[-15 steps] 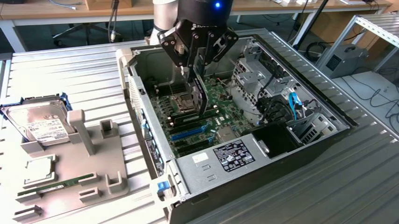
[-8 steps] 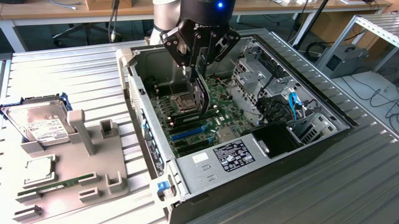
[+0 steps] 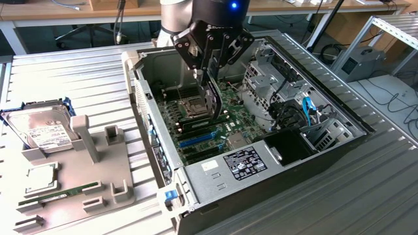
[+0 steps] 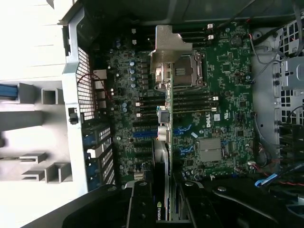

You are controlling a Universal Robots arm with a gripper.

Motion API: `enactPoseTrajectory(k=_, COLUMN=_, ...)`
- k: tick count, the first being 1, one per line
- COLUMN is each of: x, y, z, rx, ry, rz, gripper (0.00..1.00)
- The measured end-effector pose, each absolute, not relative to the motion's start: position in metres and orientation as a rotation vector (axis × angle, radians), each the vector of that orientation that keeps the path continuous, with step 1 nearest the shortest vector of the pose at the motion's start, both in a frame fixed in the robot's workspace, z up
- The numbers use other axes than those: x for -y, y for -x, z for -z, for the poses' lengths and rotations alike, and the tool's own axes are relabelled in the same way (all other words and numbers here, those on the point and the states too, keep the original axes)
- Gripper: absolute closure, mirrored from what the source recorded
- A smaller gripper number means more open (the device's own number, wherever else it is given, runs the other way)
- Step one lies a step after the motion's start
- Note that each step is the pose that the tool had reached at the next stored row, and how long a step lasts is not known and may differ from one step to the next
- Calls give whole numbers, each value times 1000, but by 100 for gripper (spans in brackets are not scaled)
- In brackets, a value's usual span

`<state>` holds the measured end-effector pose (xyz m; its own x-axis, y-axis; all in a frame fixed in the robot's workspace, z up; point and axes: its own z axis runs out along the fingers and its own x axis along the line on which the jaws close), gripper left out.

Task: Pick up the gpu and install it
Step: 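Pick up the gpu and move the gpu toward the slot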

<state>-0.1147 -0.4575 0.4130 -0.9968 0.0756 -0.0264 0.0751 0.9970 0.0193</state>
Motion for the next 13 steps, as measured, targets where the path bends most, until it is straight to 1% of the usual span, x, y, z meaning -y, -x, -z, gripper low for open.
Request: enactPoseTrajectory(k=13, x=458, y=102, z=-412, rx=-3112, ry=-118, rz=-29, gripper=74)
